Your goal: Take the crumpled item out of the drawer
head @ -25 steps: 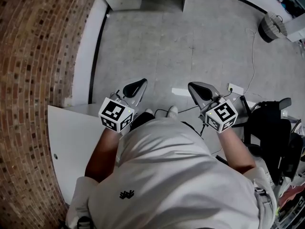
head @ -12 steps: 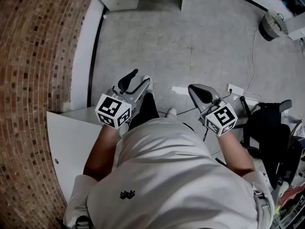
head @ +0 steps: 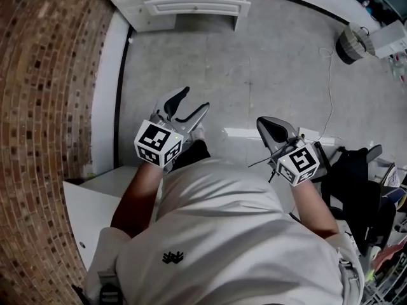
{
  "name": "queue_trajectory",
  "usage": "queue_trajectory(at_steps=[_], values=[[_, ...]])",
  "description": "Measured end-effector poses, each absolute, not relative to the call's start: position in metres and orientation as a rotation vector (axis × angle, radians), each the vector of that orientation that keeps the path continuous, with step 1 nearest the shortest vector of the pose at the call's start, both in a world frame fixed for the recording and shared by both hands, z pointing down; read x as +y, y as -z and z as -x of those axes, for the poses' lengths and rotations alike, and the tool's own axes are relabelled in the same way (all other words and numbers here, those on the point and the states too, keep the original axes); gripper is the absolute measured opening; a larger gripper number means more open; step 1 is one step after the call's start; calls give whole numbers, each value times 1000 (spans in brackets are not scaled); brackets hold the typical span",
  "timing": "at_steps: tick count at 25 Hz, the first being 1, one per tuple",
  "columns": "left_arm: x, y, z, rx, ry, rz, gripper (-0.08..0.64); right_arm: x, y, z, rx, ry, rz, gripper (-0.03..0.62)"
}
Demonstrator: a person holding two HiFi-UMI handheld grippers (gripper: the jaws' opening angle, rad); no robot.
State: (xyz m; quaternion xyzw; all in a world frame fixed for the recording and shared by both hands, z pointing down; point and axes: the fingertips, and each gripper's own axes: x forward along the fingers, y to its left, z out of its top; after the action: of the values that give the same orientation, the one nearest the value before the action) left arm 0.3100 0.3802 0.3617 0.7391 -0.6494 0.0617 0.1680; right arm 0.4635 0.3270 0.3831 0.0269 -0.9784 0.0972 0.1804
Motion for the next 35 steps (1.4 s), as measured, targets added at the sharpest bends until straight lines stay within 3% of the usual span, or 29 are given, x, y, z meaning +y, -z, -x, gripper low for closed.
queue_trajectory(at_steps=[8, 13, 35], values=[[359, -363, -201, -1840, -214, -2114, 334, 308, -376, -346, -2756, -282, -56, 12], [352, -369, -149, -1837, -214, -2116, 336, 302, -382, -293, -2746, -277, -70, 12], [269, -388, -26, -1926, -277, -1954, 331, 193, -392, -149, -2738, -282, 109, 12]])
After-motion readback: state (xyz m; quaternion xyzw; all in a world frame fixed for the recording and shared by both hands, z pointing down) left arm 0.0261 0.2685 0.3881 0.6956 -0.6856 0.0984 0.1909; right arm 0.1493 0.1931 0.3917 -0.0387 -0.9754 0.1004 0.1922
